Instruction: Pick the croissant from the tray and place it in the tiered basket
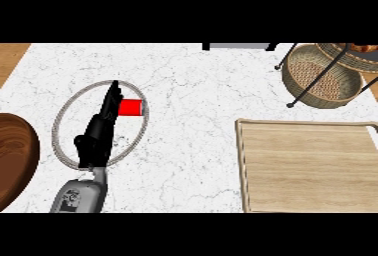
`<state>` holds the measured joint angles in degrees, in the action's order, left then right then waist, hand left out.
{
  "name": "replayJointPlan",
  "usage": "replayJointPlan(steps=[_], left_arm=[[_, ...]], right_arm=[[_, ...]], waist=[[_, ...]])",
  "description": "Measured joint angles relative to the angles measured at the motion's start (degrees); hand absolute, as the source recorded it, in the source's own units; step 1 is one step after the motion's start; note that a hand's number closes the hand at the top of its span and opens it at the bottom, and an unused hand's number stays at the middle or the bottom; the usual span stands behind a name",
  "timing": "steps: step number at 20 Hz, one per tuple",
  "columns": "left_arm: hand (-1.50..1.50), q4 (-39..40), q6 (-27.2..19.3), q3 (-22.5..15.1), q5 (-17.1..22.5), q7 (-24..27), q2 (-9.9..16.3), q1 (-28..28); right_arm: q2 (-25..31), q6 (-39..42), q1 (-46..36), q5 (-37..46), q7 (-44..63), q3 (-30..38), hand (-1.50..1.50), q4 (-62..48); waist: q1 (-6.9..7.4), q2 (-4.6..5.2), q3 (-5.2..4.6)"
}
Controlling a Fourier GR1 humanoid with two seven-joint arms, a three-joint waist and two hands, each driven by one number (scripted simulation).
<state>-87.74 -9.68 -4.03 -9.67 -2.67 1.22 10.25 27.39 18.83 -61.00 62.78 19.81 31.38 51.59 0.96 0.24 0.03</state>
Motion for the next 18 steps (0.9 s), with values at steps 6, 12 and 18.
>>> replayJointPlan(steps=[6,12,18], left_arm=[[0.00,-1.07,-0.32,-0.92,-0.48,0.01,-0.50,-1.36],[0.00,-2.00,-0.76,-0.81,-0.68,-0.75,-0.49,-2.37],[0.00,-2.33,-0.33,0.50,-0.10,-0.39,0.61,-2.79]], right_arm=[[1.23,-6.11,-1.14,-6.25,0.00,6.86,-1.50,-0.47],[6.15,-8.93,1.62,-10.92,2.46,13.68,-1.50,0.87],[12.87,-4.15,8.91,-19.81,1.03,23.76,-1.50,3.16]], waist=[[-0.36,-0.14,0.01],[-1.07,-0.33,-0.02],[-2.19,-0.56,-0.01]])
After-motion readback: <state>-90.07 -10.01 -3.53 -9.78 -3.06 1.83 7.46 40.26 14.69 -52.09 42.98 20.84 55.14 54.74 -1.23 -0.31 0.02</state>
